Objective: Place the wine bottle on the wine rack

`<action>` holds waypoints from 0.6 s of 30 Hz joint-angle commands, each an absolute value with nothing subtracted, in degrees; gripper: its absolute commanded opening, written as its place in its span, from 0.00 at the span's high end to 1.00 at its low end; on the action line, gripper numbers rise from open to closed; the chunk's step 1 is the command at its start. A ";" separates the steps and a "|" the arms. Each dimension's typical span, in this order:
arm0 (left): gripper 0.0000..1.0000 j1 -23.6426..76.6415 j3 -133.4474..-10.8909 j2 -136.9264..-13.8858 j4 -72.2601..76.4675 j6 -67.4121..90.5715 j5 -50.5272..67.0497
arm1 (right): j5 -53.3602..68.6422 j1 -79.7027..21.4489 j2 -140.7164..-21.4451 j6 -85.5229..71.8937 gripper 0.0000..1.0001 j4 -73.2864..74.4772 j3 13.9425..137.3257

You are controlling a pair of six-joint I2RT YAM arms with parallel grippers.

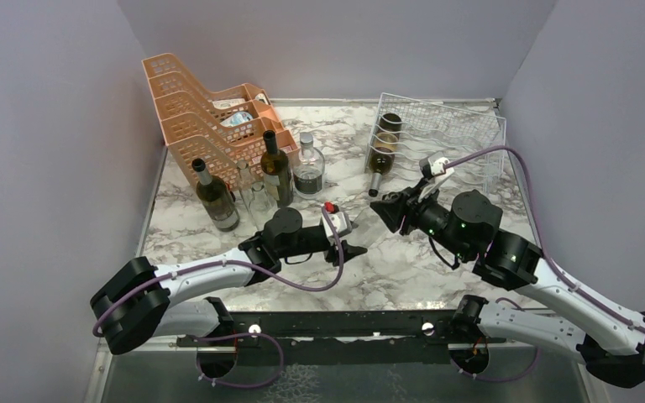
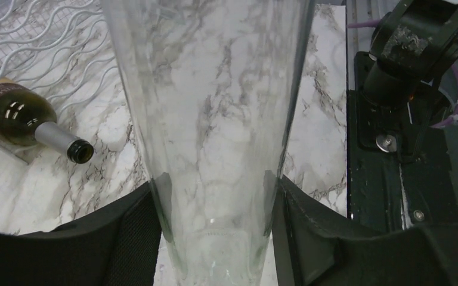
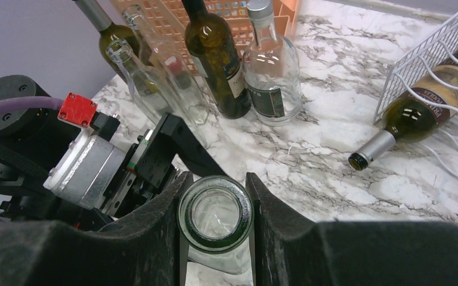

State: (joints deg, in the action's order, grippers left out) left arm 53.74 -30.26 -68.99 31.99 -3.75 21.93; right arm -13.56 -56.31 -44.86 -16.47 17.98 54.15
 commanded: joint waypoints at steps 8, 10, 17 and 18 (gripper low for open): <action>1.00 53.72 -31.98 -68.76 36.46 -15.59 22.48 | -12.47 -56.73 -44.72 -21.16 0.51 27.09 60.55; 1.00 53.70 -32.93 -68.69 36.41 -20.11 20.88 | -12.55 -56.74 -45.35 -21.86 0.40 31.86 63.45; 1.00 53.70 -36.07 -69.61 36.02 -44.48 16.22 | -13.98 -56.70 -48.82 -23.96 0.29 49.27 74.69; 1.00 53.70 -36.57 -70.06 35.84 -48.81 15.90 | -14.10 -56.74 -49.26 -23.94 0.29 51.38 75.86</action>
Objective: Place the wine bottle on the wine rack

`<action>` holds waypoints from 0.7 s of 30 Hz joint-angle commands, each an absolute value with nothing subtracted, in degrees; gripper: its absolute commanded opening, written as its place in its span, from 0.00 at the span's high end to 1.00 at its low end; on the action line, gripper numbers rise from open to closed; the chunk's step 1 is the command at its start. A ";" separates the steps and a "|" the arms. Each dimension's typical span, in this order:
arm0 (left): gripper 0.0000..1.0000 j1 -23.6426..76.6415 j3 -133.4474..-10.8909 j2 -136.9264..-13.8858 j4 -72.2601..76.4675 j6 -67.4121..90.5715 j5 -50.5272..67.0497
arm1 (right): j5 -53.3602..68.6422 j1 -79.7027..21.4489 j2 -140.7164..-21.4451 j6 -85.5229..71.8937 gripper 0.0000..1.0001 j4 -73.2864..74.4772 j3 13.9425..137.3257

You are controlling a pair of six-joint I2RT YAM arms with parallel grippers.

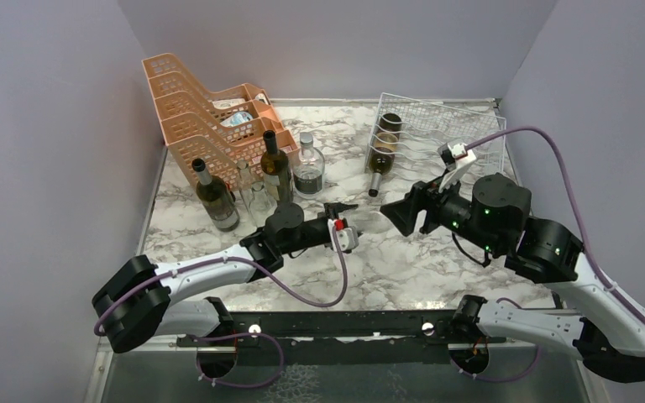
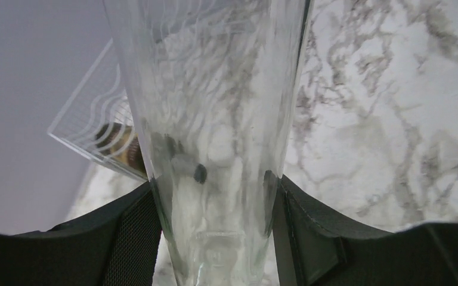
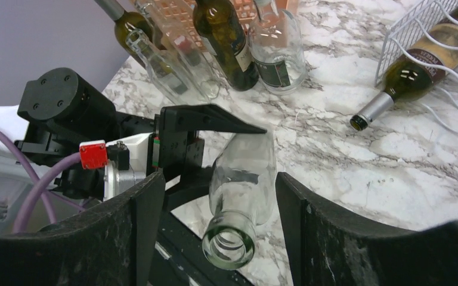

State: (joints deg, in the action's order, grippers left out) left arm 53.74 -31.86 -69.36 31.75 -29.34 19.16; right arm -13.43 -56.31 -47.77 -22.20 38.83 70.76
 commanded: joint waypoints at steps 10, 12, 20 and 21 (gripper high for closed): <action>1.00 53.75 -42.08 -73.25 34.95 -75.41 15.16 | -16.30 -56.69 -53.19 -24.26 0.24 57.06 76.99; 1.00 53.78 -42.19 -72.98 34.48 -77.88 16.01 | -16.96 -56.75 -54.23 -24.96 0.24 57.37 76.43; 1.00 54.55 -42.43 -71.95 34.07 -82.70 18.19 | -15.62 -56.72 -57.66 -27.25 0.27 55.46 73.77; 1.00 54.64 -42.14 -71.78 34.05 -83.12 18.07 | -15.50 -56.74 -58.06 -27.87 0.29 55.38 73.78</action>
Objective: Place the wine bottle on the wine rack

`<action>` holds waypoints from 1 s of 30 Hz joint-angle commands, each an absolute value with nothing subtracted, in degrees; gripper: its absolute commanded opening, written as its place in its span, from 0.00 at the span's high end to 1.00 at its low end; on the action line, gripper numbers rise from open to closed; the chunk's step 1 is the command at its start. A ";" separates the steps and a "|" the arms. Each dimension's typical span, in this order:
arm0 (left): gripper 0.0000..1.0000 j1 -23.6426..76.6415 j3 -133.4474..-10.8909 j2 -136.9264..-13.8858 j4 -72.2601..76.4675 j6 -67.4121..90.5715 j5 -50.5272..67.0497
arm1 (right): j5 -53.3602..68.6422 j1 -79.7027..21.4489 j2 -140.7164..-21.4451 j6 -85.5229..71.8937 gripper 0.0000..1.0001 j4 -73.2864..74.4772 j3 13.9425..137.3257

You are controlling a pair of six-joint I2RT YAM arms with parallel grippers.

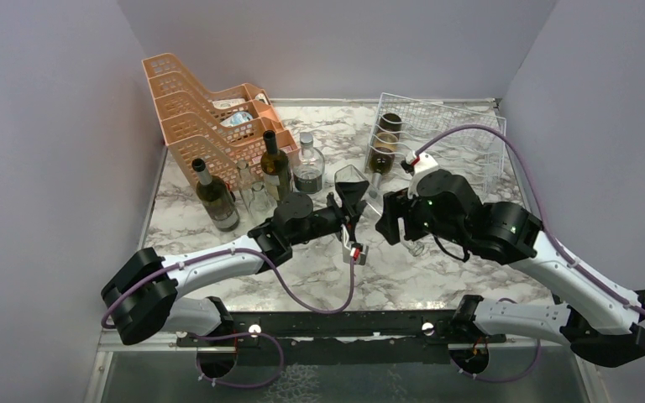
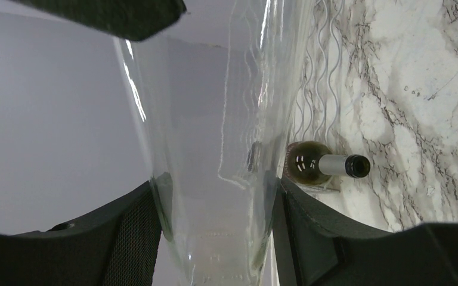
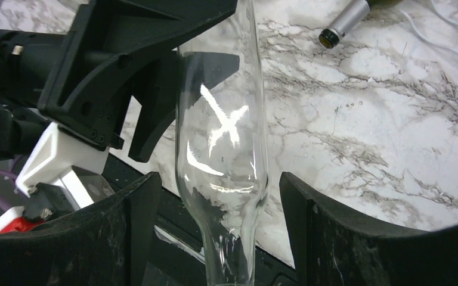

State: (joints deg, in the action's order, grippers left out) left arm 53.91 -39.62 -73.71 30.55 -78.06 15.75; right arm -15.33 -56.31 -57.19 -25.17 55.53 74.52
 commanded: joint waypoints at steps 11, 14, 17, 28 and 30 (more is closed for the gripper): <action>1.00 54.93 -41.84 -70.31 33.84 -81.91 17.34 | -14.67 -56.71 -60.05 -30.78 0.33 53.37 71.01; 1.00 54.93 -41.84 -70.15 33.75 -81.40 17.49 | -16.27 -56.71 -60.36 -31.67 0.33 53.52 70.65; 1.00 54.93 -41.88 -70.05 33.49 -81.22 17.40 | -17.84 -56.70 -60.63 -32.19 0.45 54.06 71.01; 0.02 54.93 -40.77 -70.53 33.13 -79.29 15.67 | -23.81 -56.70 -56.89 -31.51 0.95 50.48 69.88; 0.01 54.93 -40.42 -70.30 33.13 -77.74 15.71 | -25.82 -56.74 -56.17 -31.60 0.99 49.93 69.43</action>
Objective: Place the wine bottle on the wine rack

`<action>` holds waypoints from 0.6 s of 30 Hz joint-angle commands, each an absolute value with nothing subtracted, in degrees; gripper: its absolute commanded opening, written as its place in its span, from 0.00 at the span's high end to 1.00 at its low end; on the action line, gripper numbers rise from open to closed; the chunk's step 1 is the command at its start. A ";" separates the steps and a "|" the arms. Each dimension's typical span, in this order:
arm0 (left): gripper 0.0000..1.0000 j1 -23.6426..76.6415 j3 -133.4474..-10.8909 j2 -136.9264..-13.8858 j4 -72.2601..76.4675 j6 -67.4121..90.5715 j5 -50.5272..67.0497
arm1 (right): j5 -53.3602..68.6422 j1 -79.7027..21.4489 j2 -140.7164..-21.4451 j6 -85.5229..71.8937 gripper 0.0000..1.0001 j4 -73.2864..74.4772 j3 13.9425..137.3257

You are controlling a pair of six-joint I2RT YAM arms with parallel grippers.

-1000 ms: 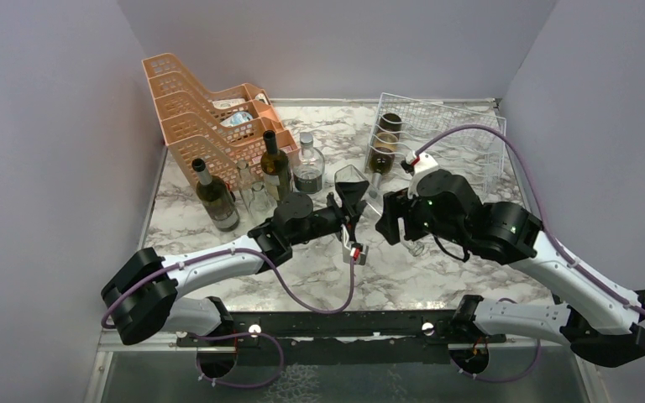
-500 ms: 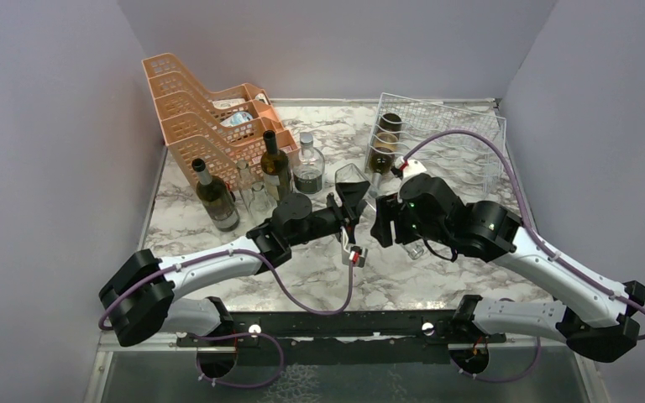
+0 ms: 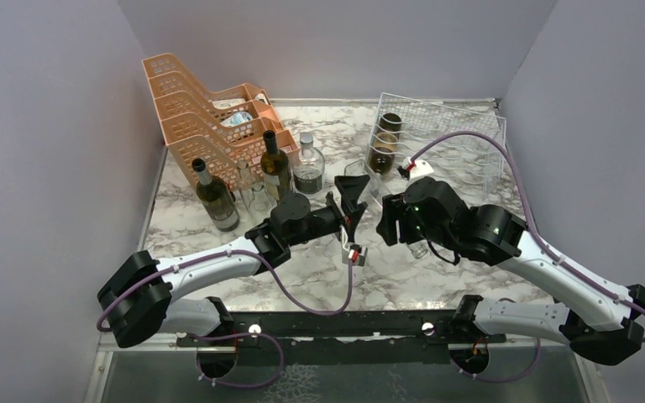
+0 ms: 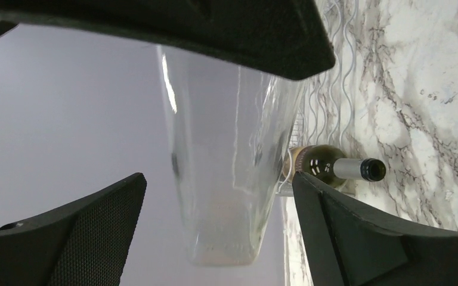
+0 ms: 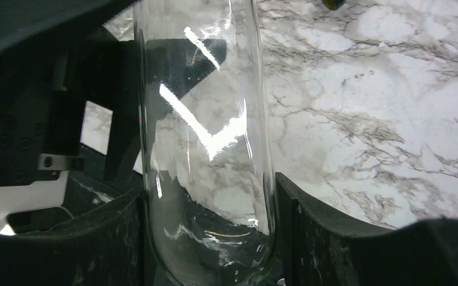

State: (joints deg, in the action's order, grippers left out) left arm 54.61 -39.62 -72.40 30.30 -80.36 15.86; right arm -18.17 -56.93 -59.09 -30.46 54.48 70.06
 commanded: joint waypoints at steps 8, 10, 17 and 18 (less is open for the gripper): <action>0.01 54.93 -39.53 -66.97 33.20 -60.93 16.27 | -36.40 -56.69 -55.48 -34.34 0.99 50.82 68.75; 0.01 54.89 -39.79 -65.90 33.22 -53.47 14.69 | -38.86 -56.72 -55.98 -35.58 0.99 51.90 68.65; 0.01 54.93 -41.73 -62.53 29.95 -26.15 -1.16 | -40.33 -55.88 -58.11 -35.96 0.99 51.40 68.23; 0.01 54.93 -42.12 -62.15 28.84 -24.33 -2.58 | -39.61 -55.40 -58.42 -35.62 0.99 50.73 67.91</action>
